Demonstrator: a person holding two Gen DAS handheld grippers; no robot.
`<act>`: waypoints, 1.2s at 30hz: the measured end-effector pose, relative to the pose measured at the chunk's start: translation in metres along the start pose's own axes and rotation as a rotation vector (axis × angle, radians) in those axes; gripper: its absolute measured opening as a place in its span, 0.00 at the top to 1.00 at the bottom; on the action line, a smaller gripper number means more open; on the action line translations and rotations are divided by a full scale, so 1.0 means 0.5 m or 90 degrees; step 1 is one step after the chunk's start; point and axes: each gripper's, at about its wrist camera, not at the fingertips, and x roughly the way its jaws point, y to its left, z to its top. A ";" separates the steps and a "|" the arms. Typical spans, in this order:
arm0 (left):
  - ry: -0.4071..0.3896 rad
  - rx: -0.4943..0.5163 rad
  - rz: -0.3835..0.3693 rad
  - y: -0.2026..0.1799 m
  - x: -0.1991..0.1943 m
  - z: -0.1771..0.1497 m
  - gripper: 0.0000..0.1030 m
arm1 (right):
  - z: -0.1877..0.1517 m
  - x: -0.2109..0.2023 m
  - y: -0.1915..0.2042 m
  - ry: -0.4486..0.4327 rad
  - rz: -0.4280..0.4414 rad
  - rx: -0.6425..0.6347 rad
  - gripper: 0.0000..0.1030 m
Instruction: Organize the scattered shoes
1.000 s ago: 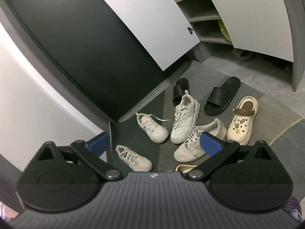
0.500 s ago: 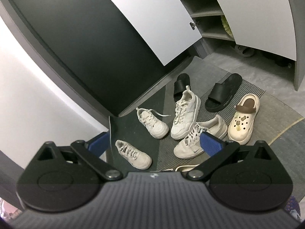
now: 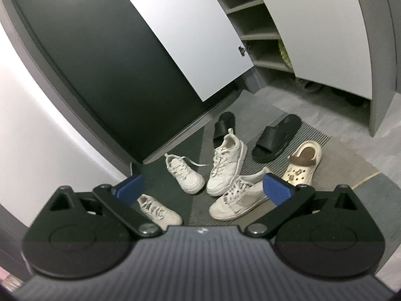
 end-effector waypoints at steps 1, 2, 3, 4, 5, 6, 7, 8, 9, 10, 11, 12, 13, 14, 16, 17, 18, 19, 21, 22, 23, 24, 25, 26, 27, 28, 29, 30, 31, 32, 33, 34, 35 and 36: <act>0.009 0.001 0.000 0.007 -0.009 -0.015 0.83 | 0.002 -0.004 -0.003 0.000 -0.003 -0.007 0.00; 0.017 0.001 0.000 0.013 -0.015 -0.028 0.83 | 0.002 -0.006 -0.005 0.002 -0.003 -0.013 0.00; 0.024 0.001 -0.002 0.017 -0.019 -0.039 0.83 | 0.003 -0.007 -0.007 0.005 -0.003 -0.018 0.00; 0.029 0.003 -0.003 0.018 -0.022 -0.051 0.83 | 0.003 -0.008 -0.008 0.008 -0.002 -0.018 0.00; 0.030 0.007 -0.004 0.016 -0.022 -0.059 0.83 | 0.003 -0.008 -0.010 0.012 -0.001 -0.018 0.00; 0.033 0.016 -0.005 0.015 -0.019 -0.073 0.82 | 0.004 -0.009 -0.012 0.017 0.003 -0.016 0.00; 0.035 0.024 -0.008 0.014 -0.018 -0.084 0.81 | 0.004 -0.010 -0.012 0.019 0.004 -0.017 0.00; 0.036 0.027 -0.014 0.013 -0.018 -0.091 0.80 | 0.004 -0.010 -0.012 0.021 0.007 -0.018 0.00; 0.036 0.030 -0.027 0.011 -0.020 -0.096 0.77 | 0.002 -0.012 -0.010 0.023 0.012 -0.021 0.00; 0.035 0.034 -0.039 0.009 -0.022 -0.102 0.72 | 0.001 -0.014 -0.007 0.024 0.017 -0.025 0.00; 0.034 0.032 -0.047 0.008 -0.027 -0.106 0.71 | 0.000 -0.015 -0.005 0.026 0.022 -0.028 0.00; 0.030 0.015 -0.050 0.010 -0.042 -0.104 0.70 | -0.001 -0.017 -0.003 0.027 0.026 -0.033 0.00; 0.020 -0.010 -0.059 0.016 -0.062 -0.102 0.65 | -0.002 -0.019 -0.002 0.026 0.028 -0.039 0.00; 0.012 -0.032 -0.066 0.022 -0.081 -0.099 0.60 | -0.003 -0.021 0.000 0.026 0.030 -0.045 0.00; -0.002 -0.059 -0.071 0.030 -0.122 -0.093 0.36 | -0.004 -0.027 0.003 0.024 0.035 -0.055 0.00; -0.010 -0.066 -0.067 0.034 -0.143 -0.090 0.36 | -0.005 -0.029 0.004 0.024 0.038 -0.059 0.00; -0.016 -0.071 -0.064 0.037 -0.162 -0.086 0.35 | -0.005 -0.032 0.006 0.024 0.042 -0.062 0.00; -0.018 -0.073 -0.061 0.040 -0.179 -0.080 0.34 | -0.006 -0.033 0.006 0.025 0.046 -0.065 0.00; -0.025 -0.088 -0.052 0.058 -0.227 -0.064 0.26 | -0.010 -0.035 0.013 0.028 0.054 -0.079 0.00; -0.027 -0.097 -0.049 0.069 -0.251 -0.056 0.14 | -0.012 -0.037 0.016 0.028 0.055 -0.087 0.00; -0.026 -0.106 -0.055 0.080 -0.269 -0.050 0.11 | -0.015 -0.039 0.019 0.026 0.054 -0.094 0.00; -0.027 -0.120 -0.064 0.097 -0.297 -0.046 0.11 | -0.018 -0.043 0.022 0.022 0.053 -0.103 0.00; -0.029 -0.133 -0.073 0.114 -0.325 -0.042 0.10 | -0.022 -0.049 0.027 0.016 0.053 -0.118 0.00; -0.032 -0.149 -0.079 0.132 -0.357 -0.038 0.09 | -0.024 -0.053 0.030 0.013 0.060 -0.130 0.00; -0.037 -0.167 -0.076 0.152 -0.391 -0.036 0.08 | -0.026 -0.057 0.031 0.012 0.070 -0.142 0.00; -0.042 -0.179 -0.071 0.164 -0.416 -0.035 0.07 | -0.027 -0.061 0.033 0.012 0.080 -0.151 0.00; -0.049 -0.191 -0.066 0.176 -0.443 -0.033 0.06 | -0.028 -0.064 0.034 0.013 0.086 -0.158 0.00; -0.060 -0.203 -0.058 0.185 -0.476 -0.032 0.05 | -0.030 -0.067 0.037 0.013 0.093 -0.166 0.00; -0.070 -0.215 -0.051 0.193 -0.509 -0.031 0.04 | -0.033 -0.071 0.041 0.014 0.101 -0.174 0.00; -0.081 -0.227 -0.043 0.202 -0.542 -0.030 0.04 | -0.035 -0.074 0.043 0.015 0.109 -0.177 0.00; -0.092 -0.237 -0.037 0.210 -0.575 -0.029 0.04 | -0.038 -0.077 0.046 0.019 0.121 -0.179 0.00; -0.105 -0.241 -0.033 0.216 -0.607 -0.029 0.04 | -0.041 -0.079 0.049 0.024 0.133 -0.180 0.00; -0.121 -0.245 -0.032 0.222 -0.637 -0.033 0.03 | -0.046 -0.081 0.054 0.034 0.146 -0.179 0.00; -0.142 -0.251 -0.029 0.229 -0.669 -0.038 0.02 | -0.050 -0.082 0.058 0.044 0.157 -0.180 0.00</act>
